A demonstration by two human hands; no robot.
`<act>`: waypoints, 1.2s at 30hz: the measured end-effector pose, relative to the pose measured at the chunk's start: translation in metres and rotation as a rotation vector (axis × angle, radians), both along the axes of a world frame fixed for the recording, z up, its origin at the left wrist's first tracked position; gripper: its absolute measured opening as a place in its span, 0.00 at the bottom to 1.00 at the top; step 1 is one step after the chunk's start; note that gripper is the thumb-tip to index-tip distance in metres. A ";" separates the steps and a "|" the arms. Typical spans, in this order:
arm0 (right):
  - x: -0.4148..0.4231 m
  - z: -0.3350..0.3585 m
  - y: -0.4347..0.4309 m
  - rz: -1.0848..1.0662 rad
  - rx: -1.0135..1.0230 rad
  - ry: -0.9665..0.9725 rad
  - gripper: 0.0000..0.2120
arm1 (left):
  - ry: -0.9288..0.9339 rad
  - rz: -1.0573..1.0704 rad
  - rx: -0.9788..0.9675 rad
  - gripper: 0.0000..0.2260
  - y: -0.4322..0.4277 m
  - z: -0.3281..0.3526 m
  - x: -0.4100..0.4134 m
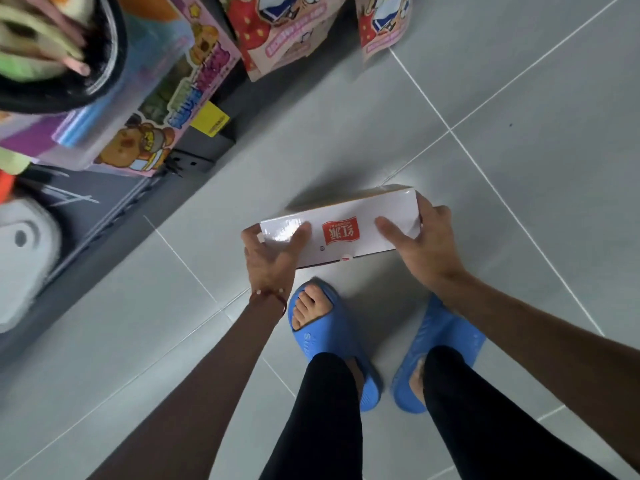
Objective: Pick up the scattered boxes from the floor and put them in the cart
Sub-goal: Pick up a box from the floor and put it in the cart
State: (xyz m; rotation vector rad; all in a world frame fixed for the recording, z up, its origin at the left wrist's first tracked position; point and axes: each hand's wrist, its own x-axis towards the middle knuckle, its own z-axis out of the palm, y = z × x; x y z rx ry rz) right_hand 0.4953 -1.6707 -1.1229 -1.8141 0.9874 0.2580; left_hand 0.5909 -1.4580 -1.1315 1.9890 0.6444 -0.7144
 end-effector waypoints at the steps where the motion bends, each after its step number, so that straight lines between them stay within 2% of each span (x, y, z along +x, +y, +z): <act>1: 0.000 -0.004 -0.002 -0.006 0.000 -0.004 0.33 | -0.017 -0.021 0.007 0.33 0.001 -0.003 -0.002; 4: 0.002 -0.015 -0.004 -0.021 0.056 -0.029 0.33 | -0.068 -0.020 -0.033 0.32 -0.004 -0.005 0.001; 6: 0.002 -0.021 -0.006 -0.015 0.102 -0.079 0.39 | -0.080 -0.037 -0.104 0.34 -0.008 -0.005 0.004; 9: -0.001 -0.026 -0.009 -0.006 0.182 -0.115 0.48 | -0.025 -0.015 -0.186 0.37 -0.011 -0.005 0.007; 12: -0.004 -0.017 -0.006 -0.036 0.211 -0.110 0.51 | 0.056 0.038 -0.229 0.38 -0.012 0.006 0.006; 17: -0.026 0.035 0.001 -0.010 0.227 -0.114 0.56 | 0.054 0.030 -0.249 0.36 -0.003 0.058 -0.010; 22: -0.050 0.136 -0.004 0.079 0.252 -0.061 0.64 | 0.024 0.036 -0.269 0.36 -0.001 0.154 -0.034; 26: -0.057 0.227 -0.015 0.177 0.206 -0.070 0.63 | 0.018 0.119 -0.274 0.34 -0.009 0.243 -0.061; 29: -0.061 0.290 -0.023 0.249 0.254 -0.115 0.59 | -0.019 0.184 -0.280 0.34 -0.011 0.305 -0.084; 36: -0.066 0.410 -0.025 0.374 0.333 -0.254 0.48 | -0.152 0.131 -0.277 0.47 0.013 0.428 -0.144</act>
